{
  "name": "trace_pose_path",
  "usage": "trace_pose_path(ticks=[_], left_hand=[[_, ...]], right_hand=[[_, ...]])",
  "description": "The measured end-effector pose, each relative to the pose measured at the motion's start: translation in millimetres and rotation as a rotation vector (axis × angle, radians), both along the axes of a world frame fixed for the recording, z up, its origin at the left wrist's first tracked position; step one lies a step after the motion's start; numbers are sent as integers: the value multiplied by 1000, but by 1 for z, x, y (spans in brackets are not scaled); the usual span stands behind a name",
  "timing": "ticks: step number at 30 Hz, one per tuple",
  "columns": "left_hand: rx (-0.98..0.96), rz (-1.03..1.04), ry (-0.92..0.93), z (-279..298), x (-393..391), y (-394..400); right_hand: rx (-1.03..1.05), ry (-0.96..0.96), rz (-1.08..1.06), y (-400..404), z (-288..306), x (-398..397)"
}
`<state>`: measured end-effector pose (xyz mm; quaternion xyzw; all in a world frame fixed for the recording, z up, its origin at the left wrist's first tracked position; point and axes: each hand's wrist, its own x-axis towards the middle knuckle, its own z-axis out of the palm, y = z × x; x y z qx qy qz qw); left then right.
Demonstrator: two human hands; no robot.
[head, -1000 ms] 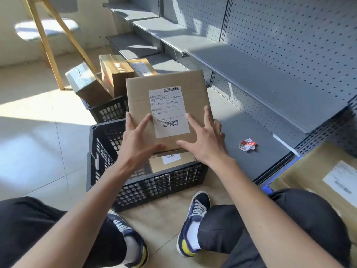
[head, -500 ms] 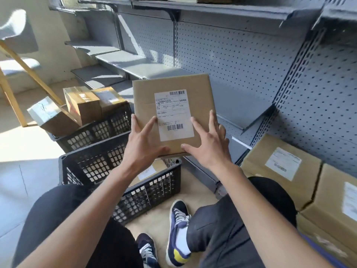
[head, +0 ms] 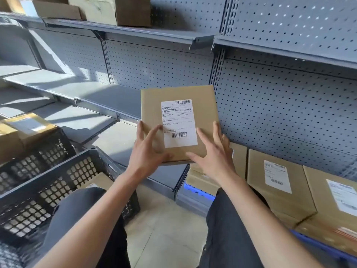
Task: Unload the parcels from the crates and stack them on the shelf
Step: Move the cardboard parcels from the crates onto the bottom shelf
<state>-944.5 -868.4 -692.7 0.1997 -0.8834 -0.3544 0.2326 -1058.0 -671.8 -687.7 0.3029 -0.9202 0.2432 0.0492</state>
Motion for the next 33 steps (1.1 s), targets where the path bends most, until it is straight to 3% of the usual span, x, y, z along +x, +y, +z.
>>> trace_pose_path(ticks=[9,18,22,33], left_hand=[[-6,-178,-44,-14,-86,50],[-110,-367,-126,-35,-136,89],[-144,-418,-192,-50,-157,87],[12,-449,-259,-82,-203,68]], right_hand=[[90,-36,-132,79,-33,-44],[-12,-70,-233,130,-56,-74],[14,-119,-222,136,-63,-92],[110,-220,-222,118,-89,-129]])
